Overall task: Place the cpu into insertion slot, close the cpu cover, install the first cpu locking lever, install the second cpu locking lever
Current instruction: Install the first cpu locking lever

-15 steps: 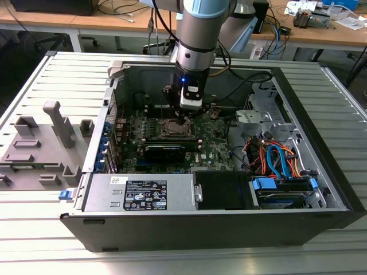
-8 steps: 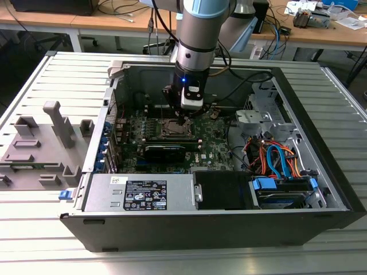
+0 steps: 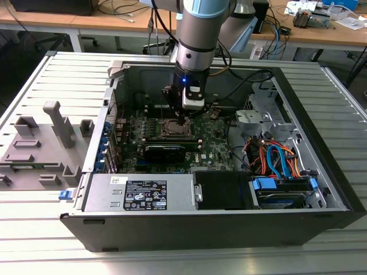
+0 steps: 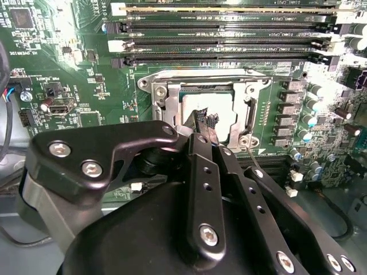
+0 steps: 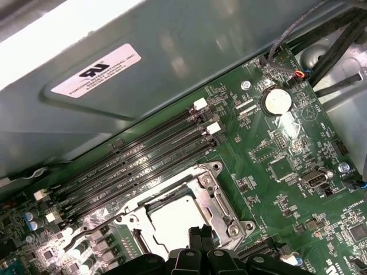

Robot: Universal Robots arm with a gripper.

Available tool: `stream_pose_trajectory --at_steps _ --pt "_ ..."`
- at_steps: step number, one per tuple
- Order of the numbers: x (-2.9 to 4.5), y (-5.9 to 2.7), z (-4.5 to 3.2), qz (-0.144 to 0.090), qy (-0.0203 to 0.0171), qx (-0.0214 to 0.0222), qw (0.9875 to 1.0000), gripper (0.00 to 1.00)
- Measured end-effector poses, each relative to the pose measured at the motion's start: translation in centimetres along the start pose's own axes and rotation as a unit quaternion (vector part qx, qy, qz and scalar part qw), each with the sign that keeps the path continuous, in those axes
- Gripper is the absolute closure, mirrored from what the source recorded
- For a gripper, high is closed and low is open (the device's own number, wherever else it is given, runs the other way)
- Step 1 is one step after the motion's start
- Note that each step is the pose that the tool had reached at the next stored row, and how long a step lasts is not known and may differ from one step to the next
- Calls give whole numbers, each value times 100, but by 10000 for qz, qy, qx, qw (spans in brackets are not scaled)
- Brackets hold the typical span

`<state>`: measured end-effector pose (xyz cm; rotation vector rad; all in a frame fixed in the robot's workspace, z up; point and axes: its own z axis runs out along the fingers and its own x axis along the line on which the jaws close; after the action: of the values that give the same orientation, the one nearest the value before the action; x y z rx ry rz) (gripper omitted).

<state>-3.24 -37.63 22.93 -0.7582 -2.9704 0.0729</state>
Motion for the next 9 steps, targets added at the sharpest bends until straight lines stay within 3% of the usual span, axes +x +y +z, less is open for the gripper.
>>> stream_pose_trajectory --at_steps 9 --pt "0 0 0 -141 -8 6 9999 89"
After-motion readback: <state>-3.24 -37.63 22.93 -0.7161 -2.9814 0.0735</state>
